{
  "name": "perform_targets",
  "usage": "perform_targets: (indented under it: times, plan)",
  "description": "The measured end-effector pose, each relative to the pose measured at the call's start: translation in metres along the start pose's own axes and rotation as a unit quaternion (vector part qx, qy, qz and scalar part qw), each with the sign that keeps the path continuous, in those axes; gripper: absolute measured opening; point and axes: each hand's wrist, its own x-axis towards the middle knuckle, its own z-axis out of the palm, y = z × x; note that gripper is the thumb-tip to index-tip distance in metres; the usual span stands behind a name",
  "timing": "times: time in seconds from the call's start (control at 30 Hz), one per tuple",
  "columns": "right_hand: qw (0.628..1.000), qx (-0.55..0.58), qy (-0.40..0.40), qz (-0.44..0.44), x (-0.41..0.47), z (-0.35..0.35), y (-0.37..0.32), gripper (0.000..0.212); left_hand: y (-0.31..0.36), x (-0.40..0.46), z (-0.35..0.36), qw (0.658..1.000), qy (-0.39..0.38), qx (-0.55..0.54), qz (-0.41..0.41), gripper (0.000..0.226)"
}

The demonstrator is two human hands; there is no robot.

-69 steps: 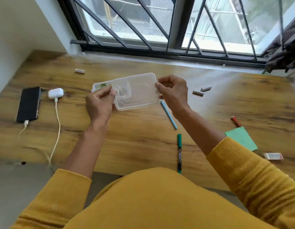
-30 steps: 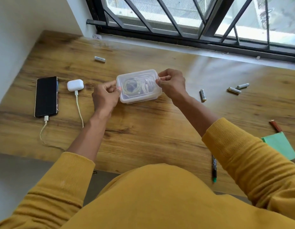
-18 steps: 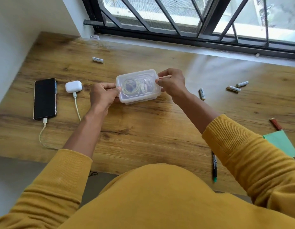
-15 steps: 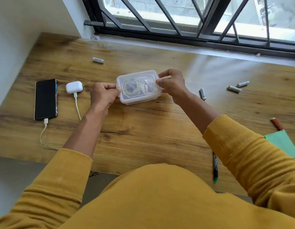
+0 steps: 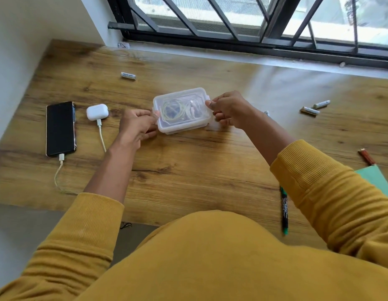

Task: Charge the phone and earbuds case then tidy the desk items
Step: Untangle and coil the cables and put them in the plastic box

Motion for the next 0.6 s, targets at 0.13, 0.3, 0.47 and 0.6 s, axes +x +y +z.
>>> perform_targets:
  times: [0.13, 0.3, 0.47, 0.6]
  plan:
    - [1.000, -0.010, -0.010, 0.009, -0.005, 0.002, -0.003, 0.031, 0.000, -0.006, 0.000, 0.999, -0.032, -0.029, -0.023, 0.019]
    - [1.000, -0.012, -0.004, -0.003, -0.007, 0.004, -0.002, 0.030, 0.003, -0.007, 0.001, 0.999, -0.037, -0.028, -0.028, 0.018]
    - [0.999, -0.029, -0.028, 0.029, -0.006, 0.002, -0.003, 0.032, 0.002, -0.007, 0.001, 0.999, -0.028, -0.021, -0.028, 0.021]
    - [0.998, -0.013, -0.041, 0.035, 0.000, 0.002, 0.006, 0.042, 0.000, -0.003, -0.001, 1.000, -0.013, -0.010, -0.018, 0.023]
